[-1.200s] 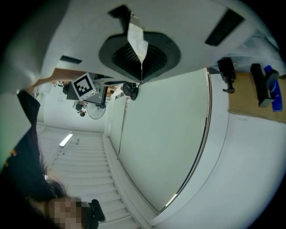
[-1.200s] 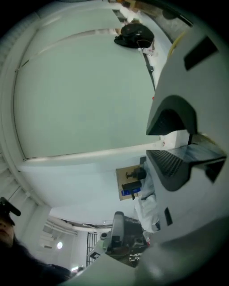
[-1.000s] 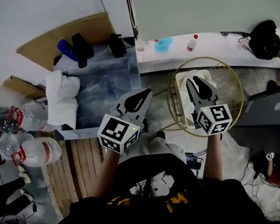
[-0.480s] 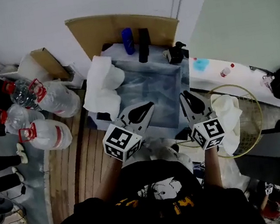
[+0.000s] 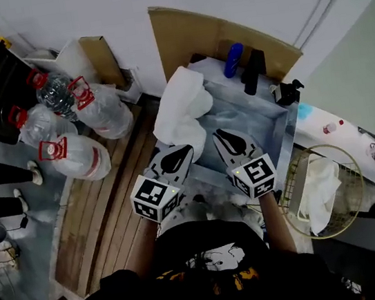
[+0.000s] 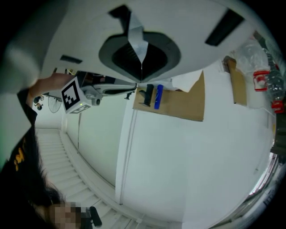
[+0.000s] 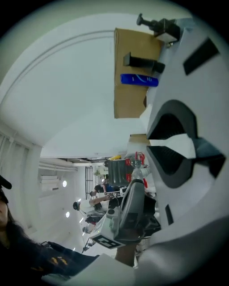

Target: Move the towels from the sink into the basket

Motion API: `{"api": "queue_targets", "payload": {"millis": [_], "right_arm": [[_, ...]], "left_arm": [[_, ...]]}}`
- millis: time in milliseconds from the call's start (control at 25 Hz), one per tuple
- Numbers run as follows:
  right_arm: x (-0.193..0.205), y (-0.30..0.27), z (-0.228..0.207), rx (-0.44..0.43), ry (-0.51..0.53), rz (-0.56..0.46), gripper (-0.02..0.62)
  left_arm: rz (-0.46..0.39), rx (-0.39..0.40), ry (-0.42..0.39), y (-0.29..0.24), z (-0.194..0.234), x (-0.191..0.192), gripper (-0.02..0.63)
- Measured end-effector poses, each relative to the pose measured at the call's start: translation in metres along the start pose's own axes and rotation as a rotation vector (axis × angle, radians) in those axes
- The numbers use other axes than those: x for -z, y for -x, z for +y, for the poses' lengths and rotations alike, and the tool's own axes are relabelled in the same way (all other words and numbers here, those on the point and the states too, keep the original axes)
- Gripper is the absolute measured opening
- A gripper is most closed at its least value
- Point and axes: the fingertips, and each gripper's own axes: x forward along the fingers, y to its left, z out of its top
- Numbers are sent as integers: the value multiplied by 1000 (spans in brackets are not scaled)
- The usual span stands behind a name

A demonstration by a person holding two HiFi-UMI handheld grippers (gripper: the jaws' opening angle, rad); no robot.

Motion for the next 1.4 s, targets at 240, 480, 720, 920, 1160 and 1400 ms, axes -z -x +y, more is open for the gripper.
{"api": "queue_targets", "payload": {"millis": [240, 480, 720, 920, 1160, 1400], "right_arm": [[6, -79, 30, -96, -24, 52, 50], [22, -148, 28, -58, -53, 142, 281], [59, -192, 0, 110, -103, 289, 368], [94, -215, -19, 247, -140, 391, 379], [101, -221, -30, 297, -130, 374, 364], [101, -200, -33, 288, -91, 411, 174]], "left_arm": [[-5, -134, 55, 37, 48, 12, 8], [-12, -245, 93, 66, 80, 23, 8], [-1, -289, 132, 79, 90, 35, 8], [4, -310, 152, 87, 93, 42, 8], [-1, -355, 172, 102, 100, 46, 8], [-8, -352, 167, 105, 97, 43, 8]]}}
